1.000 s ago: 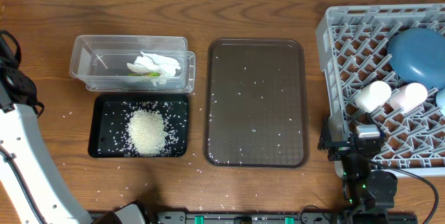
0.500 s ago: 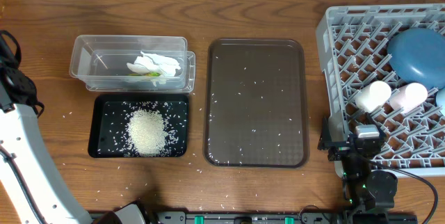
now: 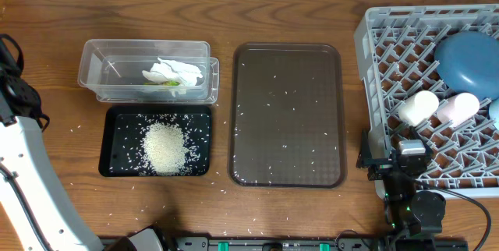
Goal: Sort waste into correct bins and load items into the dishwasher rack
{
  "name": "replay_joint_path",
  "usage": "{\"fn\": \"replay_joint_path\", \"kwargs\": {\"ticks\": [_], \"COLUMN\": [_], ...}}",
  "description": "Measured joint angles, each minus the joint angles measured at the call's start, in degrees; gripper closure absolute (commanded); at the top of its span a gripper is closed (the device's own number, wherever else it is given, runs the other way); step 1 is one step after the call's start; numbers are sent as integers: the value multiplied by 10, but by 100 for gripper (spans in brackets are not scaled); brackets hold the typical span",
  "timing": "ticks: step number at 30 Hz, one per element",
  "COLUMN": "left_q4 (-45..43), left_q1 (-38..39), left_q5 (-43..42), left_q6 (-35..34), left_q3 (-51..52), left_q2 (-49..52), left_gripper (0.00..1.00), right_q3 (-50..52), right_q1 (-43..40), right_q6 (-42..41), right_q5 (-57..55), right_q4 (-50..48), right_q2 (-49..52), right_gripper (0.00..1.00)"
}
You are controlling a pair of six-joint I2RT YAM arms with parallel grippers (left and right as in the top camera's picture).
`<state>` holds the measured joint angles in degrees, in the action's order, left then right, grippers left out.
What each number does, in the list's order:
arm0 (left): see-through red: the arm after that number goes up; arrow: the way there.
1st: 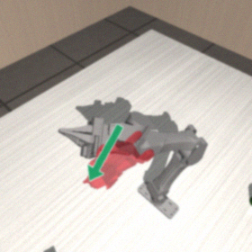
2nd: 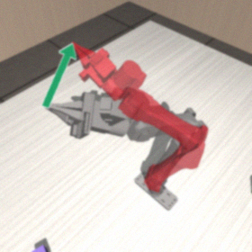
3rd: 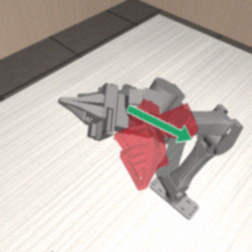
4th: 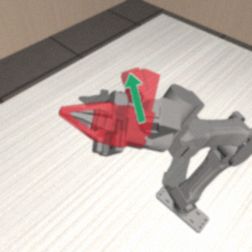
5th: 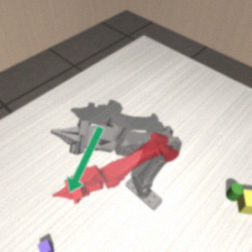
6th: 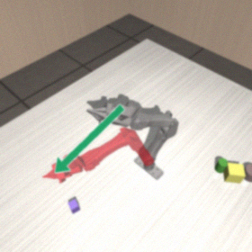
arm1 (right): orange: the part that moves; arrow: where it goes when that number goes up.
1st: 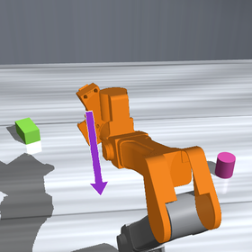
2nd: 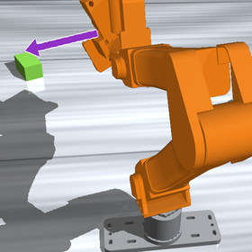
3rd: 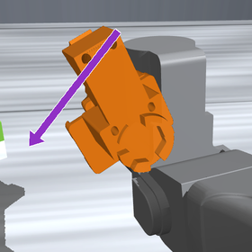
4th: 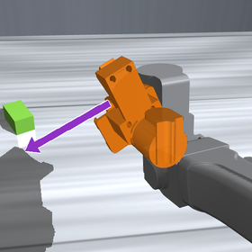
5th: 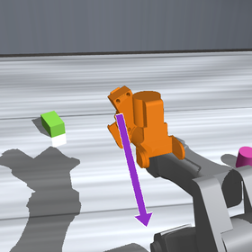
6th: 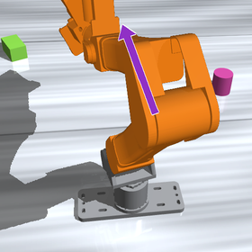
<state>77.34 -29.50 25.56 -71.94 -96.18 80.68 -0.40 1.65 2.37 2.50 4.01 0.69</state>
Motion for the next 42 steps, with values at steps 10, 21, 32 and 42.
{"fn": "replay_joint_path", "kwargs": {"ticks": [10, 21, 32, 42], "left_q4": [0, 54, 147, -38], "left_q1": [0, 0, 25, 164], "left_q5": [0, -1, -72, -89], "left_q6": [0, 1, 0, 0], "left_q3": [0, 0, 40, 283], "left_q2": [0, -1, -78, -188], "left_gripper": [9, 9, 9, 9], "right_q3": [0, 0, 0, 0], "right_q1": [0, 0, 0, 0], "right_q6": [0, 0, 0, 0], "right_q5": [0, 0, 0, -2], "right_q4": [0, 0, 0, 0], "right_q2": [0, 0, 0, 0], "right_gripper": [1, 1, 1, 1]}}
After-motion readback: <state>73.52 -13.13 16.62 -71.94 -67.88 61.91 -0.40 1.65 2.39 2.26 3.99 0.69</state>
